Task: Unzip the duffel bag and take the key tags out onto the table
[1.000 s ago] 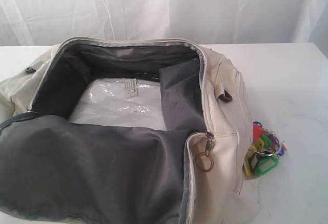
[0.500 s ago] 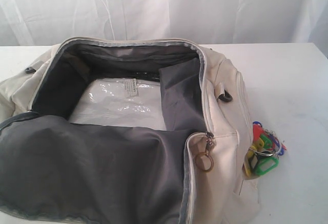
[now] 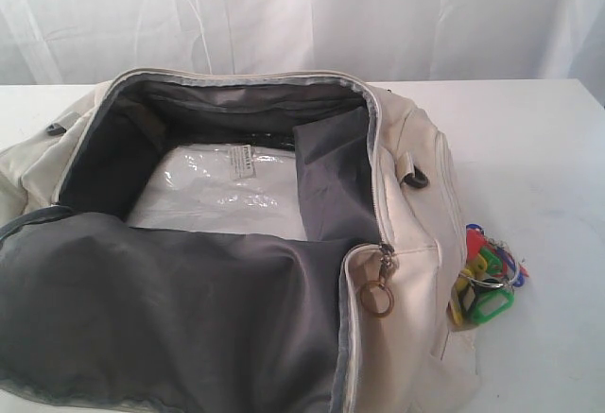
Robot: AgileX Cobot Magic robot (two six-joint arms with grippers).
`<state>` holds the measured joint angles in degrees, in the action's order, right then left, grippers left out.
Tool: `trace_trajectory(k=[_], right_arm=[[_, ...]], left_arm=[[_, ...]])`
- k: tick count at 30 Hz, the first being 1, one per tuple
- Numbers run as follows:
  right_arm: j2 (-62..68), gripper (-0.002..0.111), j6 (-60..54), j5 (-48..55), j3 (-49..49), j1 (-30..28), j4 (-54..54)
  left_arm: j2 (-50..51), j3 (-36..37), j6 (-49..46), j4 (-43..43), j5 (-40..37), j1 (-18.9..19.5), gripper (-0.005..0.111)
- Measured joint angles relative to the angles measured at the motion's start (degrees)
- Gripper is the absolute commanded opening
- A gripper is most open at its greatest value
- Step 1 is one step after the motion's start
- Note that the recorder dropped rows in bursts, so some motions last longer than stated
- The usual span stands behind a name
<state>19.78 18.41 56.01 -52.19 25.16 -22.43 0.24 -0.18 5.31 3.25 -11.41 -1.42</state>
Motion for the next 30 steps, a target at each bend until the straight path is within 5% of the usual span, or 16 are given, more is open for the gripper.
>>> trace_trajectory(k=[22, 30], right_arm=[[0.0, 0.000, 0.5, 0.5, 0.0, 0.0, 0.0], [0.1, 0.000, 0.6, -0.6, 7.3, 0.0, 6.3]], left_arm=[[0.0, 0.0, 0.0, 0.0, -0.4, 0.0, 0.000], [0.0, 0.0, 0.0, 0.0, -0.4, 0.0, 0.000]])
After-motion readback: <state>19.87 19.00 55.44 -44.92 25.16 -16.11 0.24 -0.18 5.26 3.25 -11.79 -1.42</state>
